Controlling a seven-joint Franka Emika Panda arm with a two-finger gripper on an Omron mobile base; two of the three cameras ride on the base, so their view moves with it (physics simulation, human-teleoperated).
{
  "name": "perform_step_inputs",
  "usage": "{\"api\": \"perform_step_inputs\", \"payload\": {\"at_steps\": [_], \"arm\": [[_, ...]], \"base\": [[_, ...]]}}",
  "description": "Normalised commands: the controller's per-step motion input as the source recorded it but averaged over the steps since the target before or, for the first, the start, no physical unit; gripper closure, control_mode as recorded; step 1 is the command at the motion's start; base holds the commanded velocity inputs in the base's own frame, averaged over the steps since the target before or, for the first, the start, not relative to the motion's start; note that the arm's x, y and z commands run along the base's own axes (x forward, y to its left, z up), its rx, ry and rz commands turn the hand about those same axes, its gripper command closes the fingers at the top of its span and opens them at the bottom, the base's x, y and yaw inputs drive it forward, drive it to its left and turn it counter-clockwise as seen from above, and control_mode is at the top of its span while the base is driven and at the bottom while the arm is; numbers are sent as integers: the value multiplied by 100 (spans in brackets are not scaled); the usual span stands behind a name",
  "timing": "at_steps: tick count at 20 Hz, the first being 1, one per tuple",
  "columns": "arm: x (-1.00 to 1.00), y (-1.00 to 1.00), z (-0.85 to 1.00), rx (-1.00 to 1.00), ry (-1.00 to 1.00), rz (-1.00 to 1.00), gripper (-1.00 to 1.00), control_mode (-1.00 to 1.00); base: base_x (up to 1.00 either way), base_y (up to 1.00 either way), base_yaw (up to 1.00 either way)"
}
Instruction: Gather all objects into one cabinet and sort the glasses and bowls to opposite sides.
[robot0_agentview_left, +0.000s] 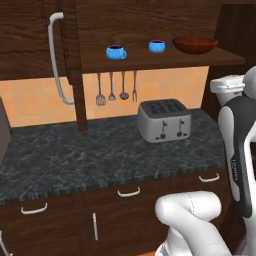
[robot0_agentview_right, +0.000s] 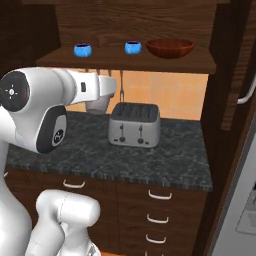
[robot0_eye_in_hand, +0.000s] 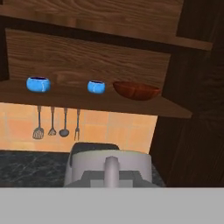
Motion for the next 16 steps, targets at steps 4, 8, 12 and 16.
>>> {"api": "perform_step_inputs", "payload": {"at_steps": [4, 8, 12, 16], "arm": [[0, 0, 0, 0, 0, 0, 100, 100], [0, 0, 0, 0, 0, 0, 100, 100], [0, 0, 0, 0, 0, 0, 100, 100], [0, 0, 0, 0, 0, 0, 100, 100]], "base": [[32, 4, 0], [39, 0, 0], [26, 1, 3], [42, 0, 14]]}}
